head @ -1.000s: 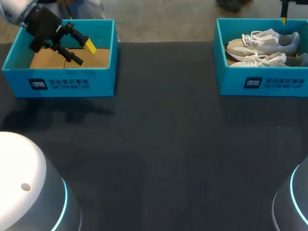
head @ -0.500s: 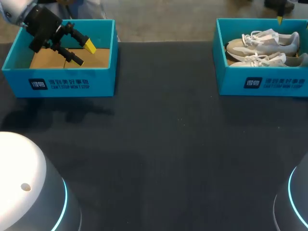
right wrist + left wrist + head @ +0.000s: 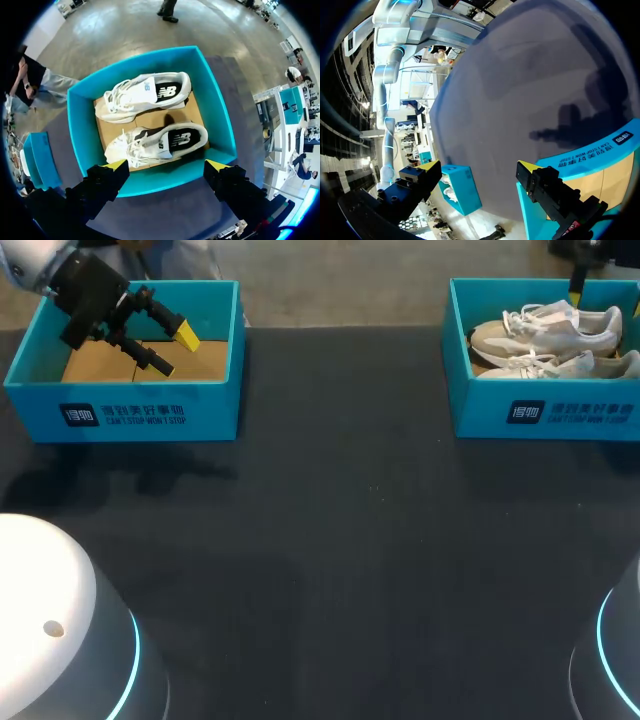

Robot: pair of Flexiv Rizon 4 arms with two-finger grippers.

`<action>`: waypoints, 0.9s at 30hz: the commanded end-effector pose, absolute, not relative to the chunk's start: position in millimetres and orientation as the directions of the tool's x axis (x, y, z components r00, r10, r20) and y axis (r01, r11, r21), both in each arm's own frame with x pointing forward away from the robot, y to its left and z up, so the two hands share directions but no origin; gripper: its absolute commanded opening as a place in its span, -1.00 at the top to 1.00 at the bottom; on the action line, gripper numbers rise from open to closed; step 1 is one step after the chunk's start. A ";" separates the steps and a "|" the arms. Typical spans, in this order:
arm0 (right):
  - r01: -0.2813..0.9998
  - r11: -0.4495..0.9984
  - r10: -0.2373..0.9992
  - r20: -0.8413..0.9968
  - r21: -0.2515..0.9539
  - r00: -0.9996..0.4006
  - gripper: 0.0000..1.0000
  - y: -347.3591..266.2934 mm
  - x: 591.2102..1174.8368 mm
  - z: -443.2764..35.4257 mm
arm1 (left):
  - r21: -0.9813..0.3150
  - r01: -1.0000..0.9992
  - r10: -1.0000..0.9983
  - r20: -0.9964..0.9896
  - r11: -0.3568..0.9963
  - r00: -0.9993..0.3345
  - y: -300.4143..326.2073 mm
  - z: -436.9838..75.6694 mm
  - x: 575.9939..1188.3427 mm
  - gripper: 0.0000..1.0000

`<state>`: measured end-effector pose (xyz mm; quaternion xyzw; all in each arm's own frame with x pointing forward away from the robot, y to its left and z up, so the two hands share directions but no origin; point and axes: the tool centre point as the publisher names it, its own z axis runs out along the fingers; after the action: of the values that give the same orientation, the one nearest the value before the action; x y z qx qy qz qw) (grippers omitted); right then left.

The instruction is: Take the shoe out of the shoebox, open the shoe tongue, remove and reinsert the insole, then place the shoe into the shoebox

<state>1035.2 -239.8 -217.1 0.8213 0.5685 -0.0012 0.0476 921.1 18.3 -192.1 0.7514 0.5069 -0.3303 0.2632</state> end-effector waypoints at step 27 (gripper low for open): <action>0.921 -0.340 0.933 -0.053 0.190 0.355 -1.00 -239.1 1028.7 -217.7 | -0.429 0.558 0.220 -0.618 0.710 -0.755 -2.2 -157.4 974.3 -1.00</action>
<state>1030.2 -239.4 -217.6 0.8175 0.5676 0.0310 0.0926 980.7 -0.6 -155.6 0.5193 0.7475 -0.3214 0.2613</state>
